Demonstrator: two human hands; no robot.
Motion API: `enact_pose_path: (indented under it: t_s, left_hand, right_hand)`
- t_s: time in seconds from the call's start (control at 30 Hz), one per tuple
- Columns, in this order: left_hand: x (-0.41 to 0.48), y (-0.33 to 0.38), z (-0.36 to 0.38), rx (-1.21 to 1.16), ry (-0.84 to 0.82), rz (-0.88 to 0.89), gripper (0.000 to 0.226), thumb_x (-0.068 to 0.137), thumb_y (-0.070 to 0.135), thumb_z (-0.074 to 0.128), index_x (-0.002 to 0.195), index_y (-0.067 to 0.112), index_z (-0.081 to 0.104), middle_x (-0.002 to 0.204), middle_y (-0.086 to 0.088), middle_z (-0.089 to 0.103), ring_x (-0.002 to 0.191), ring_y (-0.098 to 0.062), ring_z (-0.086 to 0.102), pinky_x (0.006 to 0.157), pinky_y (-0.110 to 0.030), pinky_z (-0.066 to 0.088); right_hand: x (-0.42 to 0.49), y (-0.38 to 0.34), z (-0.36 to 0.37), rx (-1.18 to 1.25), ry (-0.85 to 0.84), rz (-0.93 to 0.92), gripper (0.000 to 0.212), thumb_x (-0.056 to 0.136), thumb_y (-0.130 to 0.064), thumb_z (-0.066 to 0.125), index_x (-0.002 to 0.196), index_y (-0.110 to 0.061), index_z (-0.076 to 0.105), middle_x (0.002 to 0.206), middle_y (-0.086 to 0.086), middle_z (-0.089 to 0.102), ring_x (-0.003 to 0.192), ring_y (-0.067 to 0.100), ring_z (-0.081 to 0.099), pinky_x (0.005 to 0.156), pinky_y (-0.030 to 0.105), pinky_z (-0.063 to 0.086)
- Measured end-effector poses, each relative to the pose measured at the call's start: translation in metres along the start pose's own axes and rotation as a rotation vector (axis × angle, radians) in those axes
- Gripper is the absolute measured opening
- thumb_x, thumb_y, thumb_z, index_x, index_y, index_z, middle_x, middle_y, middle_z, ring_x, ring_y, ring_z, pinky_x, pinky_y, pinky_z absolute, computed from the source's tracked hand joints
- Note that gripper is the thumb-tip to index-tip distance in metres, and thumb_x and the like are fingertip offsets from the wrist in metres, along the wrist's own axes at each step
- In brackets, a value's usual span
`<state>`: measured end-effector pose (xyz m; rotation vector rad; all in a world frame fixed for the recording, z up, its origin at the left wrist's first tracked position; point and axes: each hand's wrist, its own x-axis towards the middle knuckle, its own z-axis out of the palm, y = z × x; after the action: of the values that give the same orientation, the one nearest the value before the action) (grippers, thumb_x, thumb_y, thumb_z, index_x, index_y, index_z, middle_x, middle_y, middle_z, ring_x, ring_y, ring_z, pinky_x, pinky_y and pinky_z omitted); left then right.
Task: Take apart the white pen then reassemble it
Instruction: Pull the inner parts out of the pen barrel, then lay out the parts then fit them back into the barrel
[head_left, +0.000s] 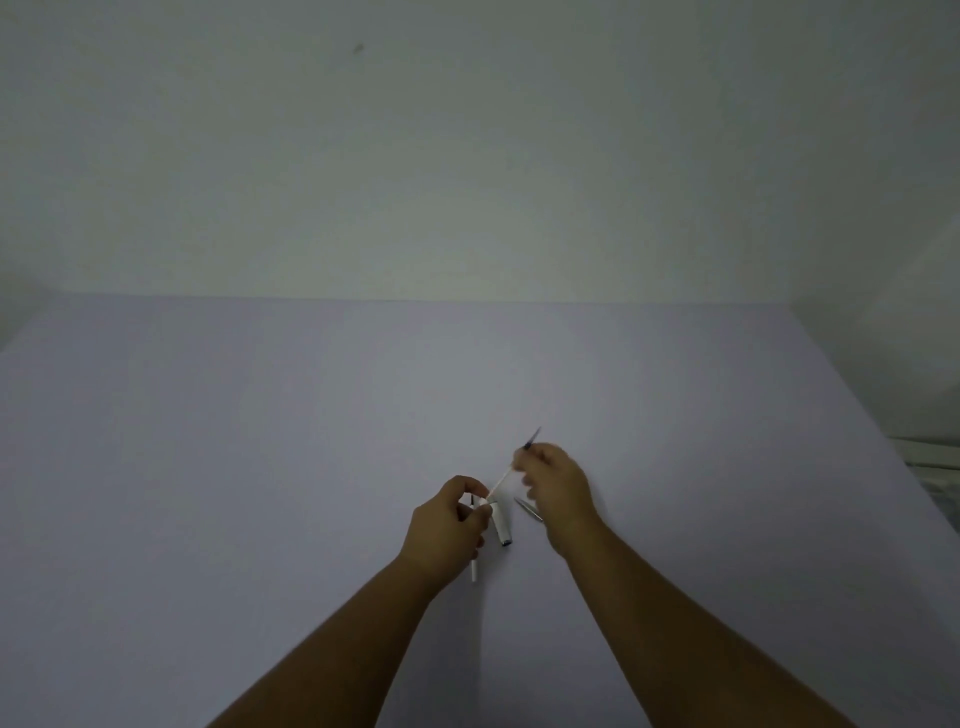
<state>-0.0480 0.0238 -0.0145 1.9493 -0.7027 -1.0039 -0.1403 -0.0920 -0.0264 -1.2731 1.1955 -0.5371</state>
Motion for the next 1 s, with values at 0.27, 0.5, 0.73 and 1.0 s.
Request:
enact_pose_path:
  t_s: [0.27,0.5,0.73,1.0]
  left_hand:
    - [0.002,-0.019,-0.006,0.065,0.068,-0.073,0.028,0.09,0.019,0.055,0.117,0.019,0.051,0.103,-0.009,0.065,0.088,-0.027,0.065,0.077,-0.035,0.054]
    - [0.007,-0.03,-0.007,0.072,0.127,-0.1,0.01,0.086,0.016,0.058,0.095,0.02,0.06,0.089,0.002,0.063,0.079,-0.016,0.061,0.056,-0.017,0.041]
    - [0.009,-0.03,-0.008,0.085,0.144,-0.086,0.008,0.085,0.019,0.061,0.09,0.025,0.058,0.078,0.016,0.056,0.07,0.002,0.051,0.054,-0.012,0.034]
    - [0.011,-0.031,-0.012,0.083,0.153,-0.086,0.008,0.085,0.02,0.062,0.089,0.025,0.057,0.078,0.016,0.056,0.07,0.001,0.051,0.053,-0.014,0.035]
  right_hand:
    - [0.019,0.019,-0.042,-0.725,0.043,0.019,0.02,0.086,-0.021,0.059,0.096,-0.006,0.069,0.099,0.016,0.071,0.093,0.031,0.065,0.078,0.034,0.052]
    - [0.01,0.035,-0.039,-0.745,0.041,-0.011,0.017,0.084,-0.02,0.063,0.09,-0.006,0.067,0.096,0.016,0.07,0.09,0.029,0.064,0.081,0.036,0.053]
    - [0.008,0.038,-0.036,-0.756,0.031,-0.042,0.017,0.083,-0.02,0.065,0.092,-0.005,0.066,0.097,0.015,0.069,0.092,0.028,0.063,0.084,0.039,0.053]
    - [0.004,0.032,-0.032,-0.746,0.066,-0.087,0.018,0.084,-0.024,0.062,0.089,-0.007,0.066,0.094,0.014,0.068,0.09,0.029,0.063,0.083,0.042,0.053]
